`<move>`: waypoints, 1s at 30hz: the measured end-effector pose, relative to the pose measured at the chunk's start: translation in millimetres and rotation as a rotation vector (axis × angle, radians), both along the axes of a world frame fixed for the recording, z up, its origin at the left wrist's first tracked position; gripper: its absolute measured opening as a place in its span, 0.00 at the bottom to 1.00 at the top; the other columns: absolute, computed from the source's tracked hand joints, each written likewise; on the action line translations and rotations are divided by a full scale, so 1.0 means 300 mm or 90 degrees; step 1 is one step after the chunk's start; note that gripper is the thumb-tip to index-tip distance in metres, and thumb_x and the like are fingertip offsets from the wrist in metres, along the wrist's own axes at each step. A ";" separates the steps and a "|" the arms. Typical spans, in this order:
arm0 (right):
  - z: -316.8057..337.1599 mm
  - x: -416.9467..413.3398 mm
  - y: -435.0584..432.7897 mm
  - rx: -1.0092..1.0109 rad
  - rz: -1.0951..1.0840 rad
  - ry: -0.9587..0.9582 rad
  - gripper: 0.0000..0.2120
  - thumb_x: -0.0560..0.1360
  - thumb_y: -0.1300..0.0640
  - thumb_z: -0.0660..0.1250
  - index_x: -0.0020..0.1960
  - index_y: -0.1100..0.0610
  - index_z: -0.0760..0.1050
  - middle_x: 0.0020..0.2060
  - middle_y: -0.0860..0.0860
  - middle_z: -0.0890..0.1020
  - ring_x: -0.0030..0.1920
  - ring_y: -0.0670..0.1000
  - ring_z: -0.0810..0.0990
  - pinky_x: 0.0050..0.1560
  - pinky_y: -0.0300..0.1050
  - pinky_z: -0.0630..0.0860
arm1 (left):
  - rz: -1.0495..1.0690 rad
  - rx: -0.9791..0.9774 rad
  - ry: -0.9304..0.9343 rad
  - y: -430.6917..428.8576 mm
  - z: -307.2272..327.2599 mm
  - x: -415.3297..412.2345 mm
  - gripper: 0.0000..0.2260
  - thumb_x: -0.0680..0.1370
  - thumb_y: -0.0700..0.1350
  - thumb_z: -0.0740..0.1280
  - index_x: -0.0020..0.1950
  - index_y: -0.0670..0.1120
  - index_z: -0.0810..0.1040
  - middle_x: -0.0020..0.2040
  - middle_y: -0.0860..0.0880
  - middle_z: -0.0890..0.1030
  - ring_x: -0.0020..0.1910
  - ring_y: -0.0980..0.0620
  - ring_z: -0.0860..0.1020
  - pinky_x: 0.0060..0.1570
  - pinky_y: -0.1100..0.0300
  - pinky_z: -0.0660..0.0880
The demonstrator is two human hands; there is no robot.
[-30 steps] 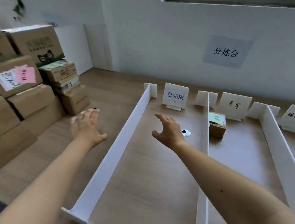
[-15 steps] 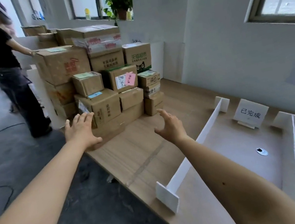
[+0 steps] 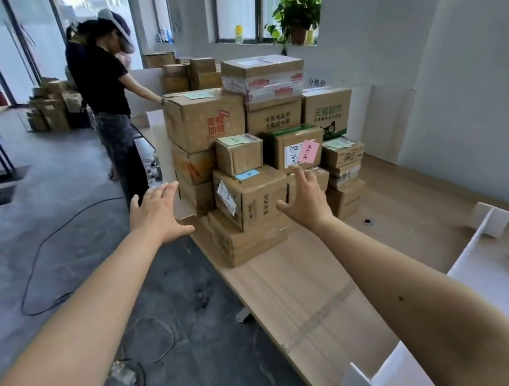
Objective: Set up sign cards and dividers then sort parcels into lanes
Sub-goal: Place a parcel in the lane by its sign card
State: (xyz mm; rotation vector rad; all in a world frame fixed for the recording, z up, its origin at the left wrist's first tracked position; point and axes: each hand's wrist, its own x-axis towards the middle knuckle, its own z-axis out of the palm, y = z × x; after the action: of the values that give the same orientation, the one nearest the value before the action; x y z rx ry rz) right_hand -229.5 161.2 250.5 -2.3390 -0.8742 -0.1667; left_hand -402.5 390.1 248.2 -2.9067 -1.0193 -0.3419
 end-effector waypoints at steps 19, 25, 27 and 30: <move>0.077 0.422 0.415 0.075 0.073 0.010 0.23 0.73 0.55 0.69 0.66 0.58 0.68 0.58 0.55 0.73 0.54 0.54 0.75 0.55 0.53 0.75 | 0.013 0.008 0.065 0.287 0.054 0.342 0.49 0.67 0.65 0.70 0.78 0.50 0.46 0.77 0.49 0.54 0.76 0.48 0.53 0.74 0.48 0.52; 0.031 0.424 0.491 0.121 0.050 0.067 0.25 0.74 0.54 0.69 0.68 0.56 0.66 0.60 0.55 0.72 0.54 0.55 0.76 0.55 0.53 0.76 | -0.007 -0.017 0.057 0.319 0.021 0.360 0.49 0.67 0.65 0.70 0.78 0.50 0.46 0.77 0.49 0.54 0.76 0.48 0.53 0.74 0.48 0.52; 0.023 0.431 0.510 0.128 0.044 0.078 0.25 0.74 0.54 0.69 0.68 0.56 0.66 0.61 0.55 0.71 0.56 0.54 0.75 0.56 0.52 0.75 | -0.010 -0.037 0.033 0.337 0.026 0.378 0.49 0.67 0.64 0.71 0.78 0.51 0.47 0.77 0.49 0.54 0.76 0.48 0.54 0.73 0.48 0.54; 0.020 0.452 0.532 0.131 0.025 0.096 0.24 0.74 0.53 0.68 0.68 0.56 0.66 0.61 0.55 0.71 0.54 0.54 0.75 0.55 0.52 0.75 | -0.024 -0.081 0.002 0.360 0.034 0.420 0.49 0.67 0.64 0.72 0.78 0.51 0.47 0.77 0.49 0.54 0.75 0.47 0.56 0.72 0.47 0.57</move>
State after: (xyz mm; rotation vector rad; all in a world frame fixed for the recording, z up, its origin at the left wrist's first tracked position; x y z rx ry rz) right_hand -93.9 320.8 256.4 -2.1129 -0.7887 -0.0596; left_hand -276.7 498.1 258.3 -3.0422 -1.0238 -0.2844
